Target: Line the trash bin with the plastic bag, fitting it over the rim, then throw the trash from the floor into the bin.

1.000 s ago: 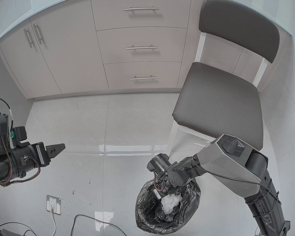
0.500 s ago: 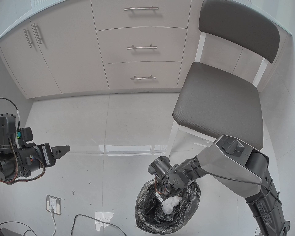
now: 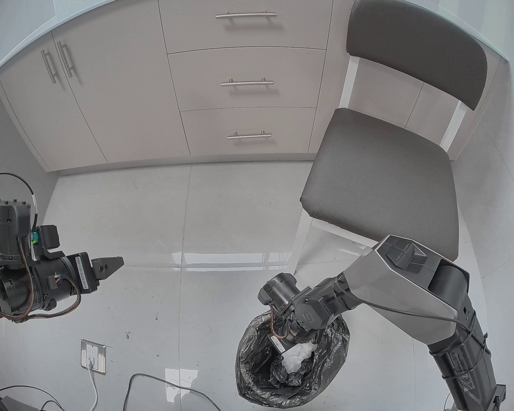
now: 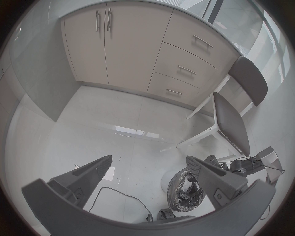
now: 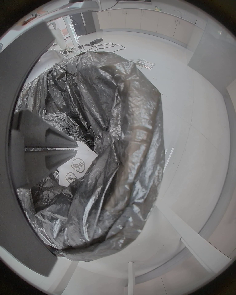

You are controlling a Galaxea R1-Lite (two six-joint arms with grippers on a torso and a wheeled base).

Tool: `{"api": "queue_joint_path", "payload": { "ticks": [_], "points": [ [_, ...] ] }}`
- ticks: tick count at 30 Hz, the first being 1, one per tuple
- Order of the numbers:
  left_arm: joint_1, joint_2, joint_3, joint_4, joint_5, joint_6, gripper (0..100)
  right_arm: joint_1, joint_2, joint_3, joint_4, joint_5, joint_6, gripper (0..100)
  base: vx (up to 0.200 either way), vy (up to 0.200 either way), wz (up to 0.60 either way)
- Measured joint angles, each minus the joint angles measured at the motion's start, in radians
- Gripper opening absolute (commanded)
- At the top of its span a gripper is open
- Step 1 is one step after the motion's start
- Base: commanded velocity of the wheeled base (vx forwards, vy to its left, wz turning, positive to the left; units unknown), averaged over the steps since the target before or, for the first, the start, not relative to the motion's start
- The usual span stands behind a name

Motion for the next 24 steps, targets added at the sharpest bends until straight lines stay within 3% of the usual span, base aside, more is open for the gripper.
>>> {"api": "queue_joint_path", "payload": {
  "ticks": [9,18,24],
  "points": [
    [0.006,0.000,0.010,-0.006,-0.066,-0.004,100,0.000,-0.001,0.000,-0.008,-0.002,0.001,0,0.000,0.000,0.00],
    [0.009,-0.001,0.018,-0.013,-0.063,-0.001,100,0.000,-0.001,0.001,-0.008,-0.002,0.002,0,-0.200,0.000,0.00],
    [0.008,0.000,0.025,-0.015,-0.063,0.001,100,0.001,-0.001,0.004,-0.025,-0.002,0.003,0,0.000,0.000,0.00]
  ]
}}
